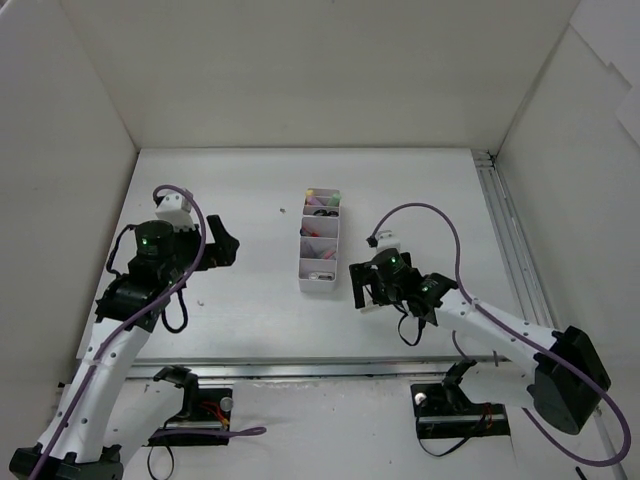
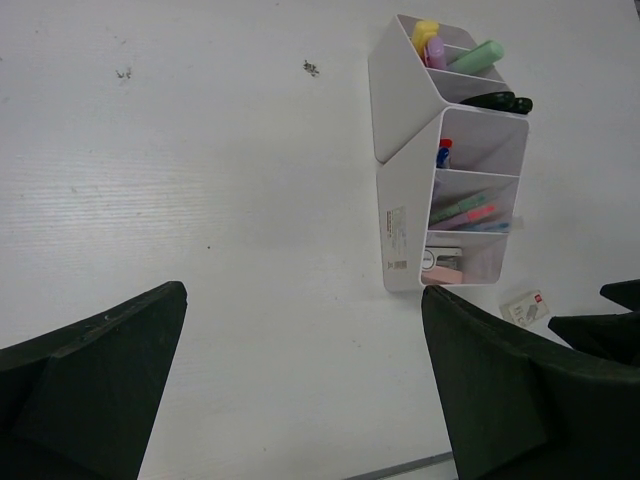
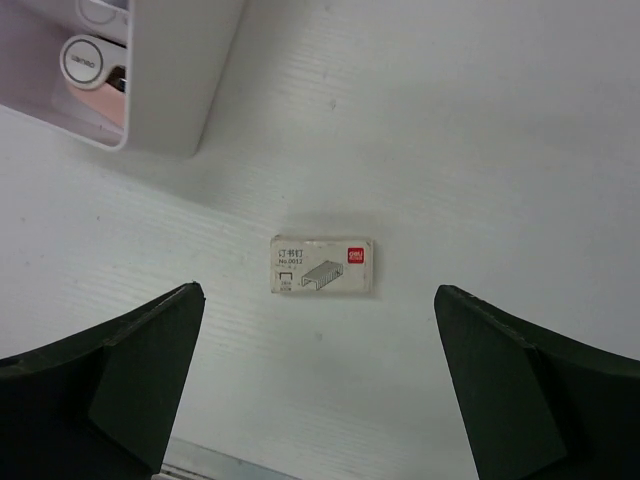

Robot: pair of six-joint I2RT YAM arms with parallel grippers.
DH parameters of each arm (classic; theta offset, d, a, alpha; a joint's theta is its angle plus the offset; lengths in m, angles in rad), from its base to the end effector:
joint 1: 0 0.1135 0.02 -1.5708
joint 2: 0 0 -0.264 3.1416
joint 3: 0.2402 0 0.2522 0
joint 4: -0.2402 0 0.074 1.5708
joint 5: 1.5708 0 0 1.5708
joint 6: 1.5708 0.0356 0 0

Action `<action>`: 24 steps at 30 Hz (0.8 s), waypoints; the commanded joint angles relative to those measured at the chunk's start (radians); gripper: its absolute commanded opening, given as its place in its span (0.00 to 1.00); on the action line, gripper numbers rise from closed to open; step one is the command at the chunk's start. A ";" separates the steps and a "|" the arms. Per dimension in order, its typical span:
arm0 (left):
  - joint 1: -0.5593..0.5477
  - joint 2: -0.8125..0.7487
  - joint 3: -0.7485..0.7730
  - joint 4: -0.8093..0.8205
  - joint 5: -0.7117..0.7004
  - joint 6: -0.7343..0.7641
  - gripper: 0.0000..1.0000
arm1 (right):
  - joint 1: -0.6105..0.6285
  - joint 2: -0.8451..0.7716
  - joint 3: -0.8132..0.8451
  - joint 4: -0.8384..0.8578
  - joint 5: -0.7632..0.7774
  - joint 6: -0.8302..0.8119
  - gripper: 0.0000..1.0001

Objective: Sort the stationery into containers
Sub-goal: Pick up the stationery from the center of the board.

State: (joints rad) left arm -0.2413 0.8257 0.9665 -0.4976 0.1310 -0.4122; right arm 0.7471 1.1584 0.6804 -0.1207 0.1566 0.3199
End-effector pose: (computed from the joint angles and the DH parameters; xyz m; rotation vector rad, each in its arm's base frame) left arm 0.1713 -0.0469 0.3632 -0.0784 1.9640 -0.5596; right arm 0.1868 0.1654 0.2344 -0.3760 2.1626 0.4411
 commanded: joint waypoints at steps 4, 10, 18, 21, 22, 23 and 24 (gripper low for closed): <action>-0.004 -0.011 -0.012 0.060 0.033 0.001 0.99 | -0.020 0.098 0.030 0.021 -0.089 0.124 0.98; -0.013 -0.025 -0.008 0.045 0.016 -0.004 1.00 | -0.063 0.282 0.085 0.000 -0.060 0.099 0.98; -0.013 -0.045 -0.003 0.028 -0.001 -0.002 0.99 | -0.101 0.347 0.102 -0.002 -0.100 0.114 0.56; -0.013 -0.048 -0.006 0.031 -0.004 -0.002 0.99 | -0.101 0.301 0.096 -0.004 -0.117 0.113 0.37; -0.013 -0.051 -0.006 0.031 -0.004 0.000 0.99 | -0.101 0.288 0.094 -0.005 -0.118 0.111 0.35; -0.013 -0.050 -0.005 0.033 -0.004 0.001 0.99 | -0.104 0.276 0.094 -0.010 -0.124 0.108 0.35; -0.013 -0.053 -0.006 0.033 -0.004 0.000 1.00 | -0.103 0.252 0.094 -0.016 -0.133 0.102 0.35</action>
State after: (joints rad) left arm -0.2497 0.7822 0.9337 -0.4965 0.1364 -0.4126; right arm 0.6476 1.4925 0.7486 -0.1261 0.0437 0.4221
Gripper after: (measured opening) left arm 0.996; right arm 0.505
